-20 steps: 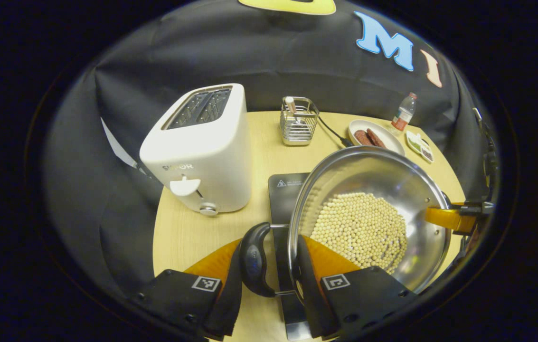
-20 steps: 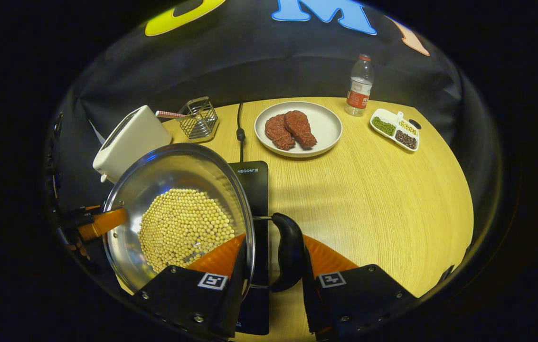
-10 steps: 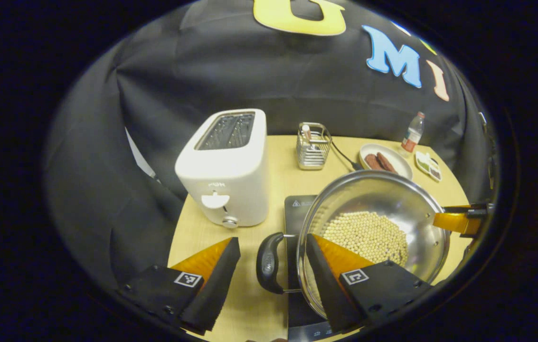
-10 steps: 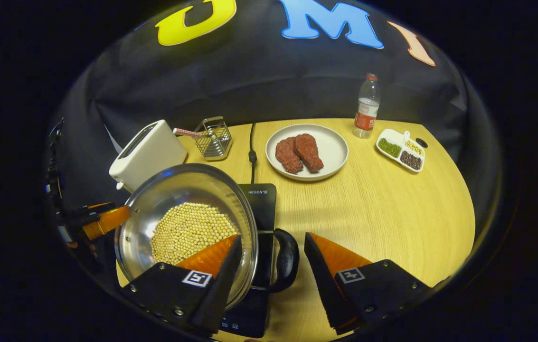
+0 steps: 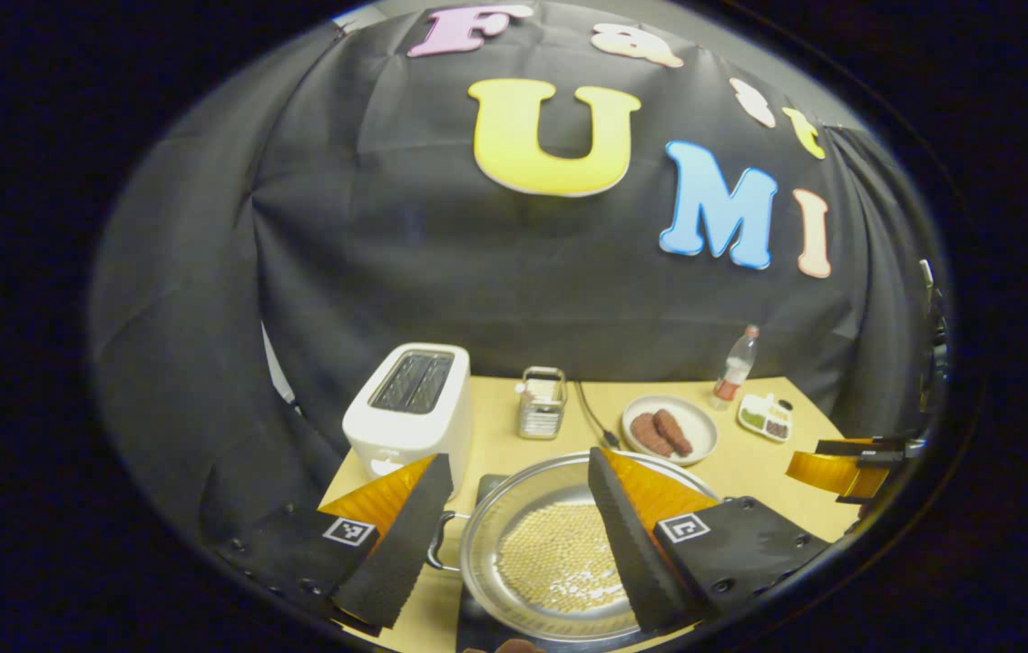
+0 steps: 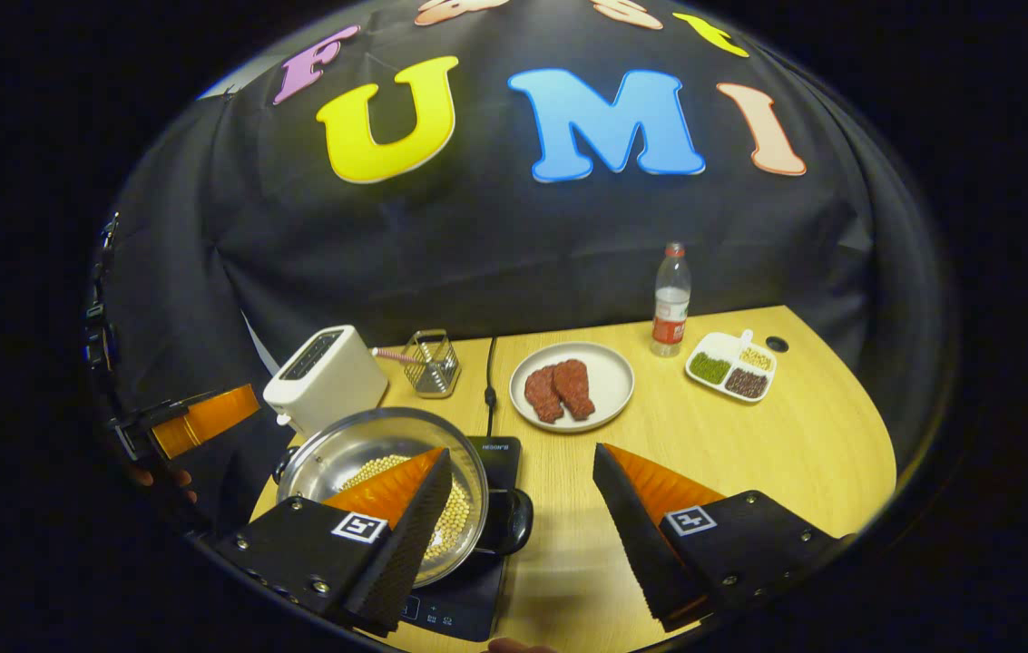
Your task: First push the handle of the pot to place it horizontally, then grasp the pot with both hands and set it on the induction cooktop.
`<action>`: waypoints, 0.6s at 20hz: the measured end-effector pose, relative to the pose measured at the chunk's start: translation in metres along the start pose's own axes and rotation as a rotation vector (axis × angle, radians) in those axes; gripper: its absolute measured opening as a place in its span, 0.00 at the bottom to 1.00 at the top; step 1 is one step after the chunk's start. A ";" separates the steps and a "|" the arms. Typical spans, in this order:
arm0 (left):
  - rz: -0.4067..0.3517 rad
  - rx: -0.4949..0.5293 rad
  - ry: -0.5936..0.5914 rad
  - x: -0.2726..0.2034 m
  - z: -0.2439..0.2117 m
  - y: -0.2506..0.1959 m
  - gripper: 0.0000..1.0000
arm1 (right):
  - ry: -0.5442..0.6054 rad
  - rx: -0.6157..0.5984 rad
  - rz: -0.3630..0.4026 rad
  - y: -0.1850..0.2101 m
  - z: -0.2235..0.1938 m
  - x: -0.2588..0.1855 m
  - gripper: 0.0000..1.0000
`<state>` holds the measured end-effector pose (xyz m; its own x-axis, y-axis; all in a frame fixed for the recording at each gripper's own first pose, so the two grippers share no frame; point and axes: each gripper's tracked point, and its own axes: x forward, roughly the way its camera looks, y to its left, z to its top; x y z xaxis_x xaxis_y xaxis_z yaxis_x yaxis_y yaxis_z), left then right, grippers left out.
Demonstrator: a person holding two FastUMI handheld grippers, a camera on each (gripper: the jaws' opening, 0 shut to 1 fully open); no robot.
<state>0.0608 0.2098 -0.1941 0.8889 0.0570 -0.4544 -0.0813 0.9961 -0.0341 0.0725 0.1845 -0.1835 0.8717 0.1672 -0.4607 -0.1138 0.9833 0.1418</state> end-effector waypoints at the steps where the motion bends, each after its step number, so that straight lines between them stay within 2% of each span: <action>1: -0.009 0.007 -0.029 -0.007 0.010 -0.013 0.96 | -0.040 -0.001 -0.006 -0.006 0.014 -0.012 0.95; 2: -0.022 0.014 -0.061 -0.016 0.022 -0.028 0.99 | -0.075 -0.003 -0.014 -0.013 0.027 -0.023 0.95; 3: -0.034 0.020 -0.091 -0.023 0.034 -0.045 0.96 | -0.107 -0.004 -0.022 -0.020 0.039 -0.035 0.95; 8: -0.057 0.030 -0.248 -0.065 0.094 -0.112 0.95 | -0.253 -0.014 -0.063 -0.063 0.096 -0.088 0.95; 11: -0.055 0.031 -0.321 -0.089 0.124 -0.151 0.99 | -0.321 -0.017 -0.074 -0.089 0.123 -0.117 0.95; 12: -0.058 0.031 -0.346 -0.096 0.132 -0.165 0.97 | -0.344 -0.023 -0.081 -0.100 0.133 -0.126 0.95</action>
<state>0.0485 0.0488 -0.0270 0.9922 0.0141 -0.1238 -0.0169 0.9996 -0.0214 0.0375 0.0561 -0.0232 0.9874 0.0590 -0.1468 -0.0452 0.9944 0.0955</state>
